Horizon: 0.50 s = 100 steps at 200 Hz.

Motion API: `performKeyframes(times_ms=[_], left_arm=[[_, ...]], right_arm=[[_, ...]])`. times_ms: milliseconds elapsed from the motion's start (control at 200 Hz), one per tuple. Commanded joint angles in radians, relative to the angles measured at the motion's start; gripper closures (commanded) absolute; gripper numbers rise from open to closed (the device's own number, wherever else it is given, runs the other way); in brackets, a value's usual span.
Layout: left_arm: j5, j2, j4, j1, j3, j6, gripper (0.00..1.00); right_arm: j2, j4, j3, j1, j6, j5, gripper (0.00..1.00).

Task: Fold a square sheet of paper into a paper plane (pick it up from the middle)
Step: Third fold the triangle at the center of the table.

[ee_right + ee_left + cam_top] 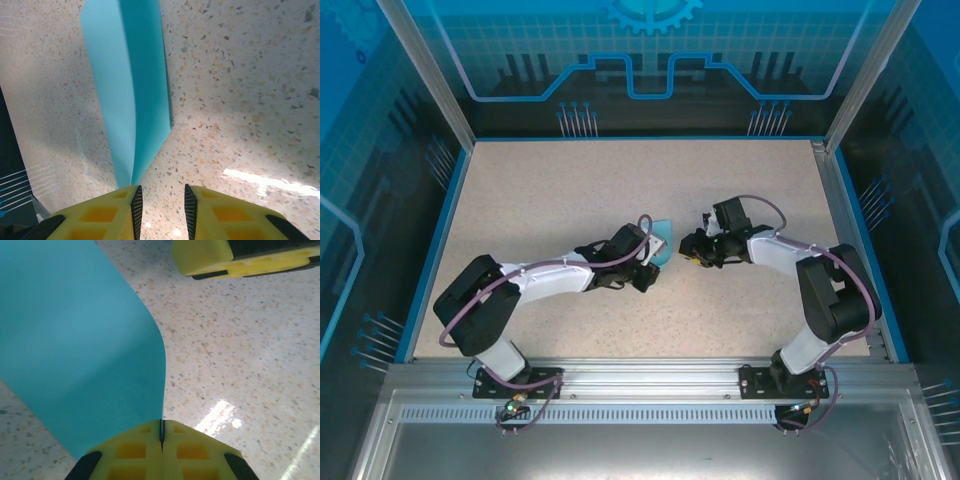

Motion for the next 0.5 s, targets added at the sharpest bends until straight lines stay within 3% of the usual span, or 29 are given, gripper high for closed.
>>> performKeyframes(times_ms=[0,155,495], left_arm=[[0.161,0.030,-0.024,0.030,0.033,-0.039,1.00],[0.242,0.046,-0.027,0.065,0.043,-0.045,1.00],[0.287,0.062,-0.058,0.087,0.062,-0.042,1.00]], right_arm=[[-0.015,-0.037,0.048,-0.003,-0.040,-0.005,0.72],[0.037,-0.068,0.130,0.029,-0.078,-0.016,0.80],[0.265,-0.156,0.358,0.083,-0.130,-0.017,0.83]])
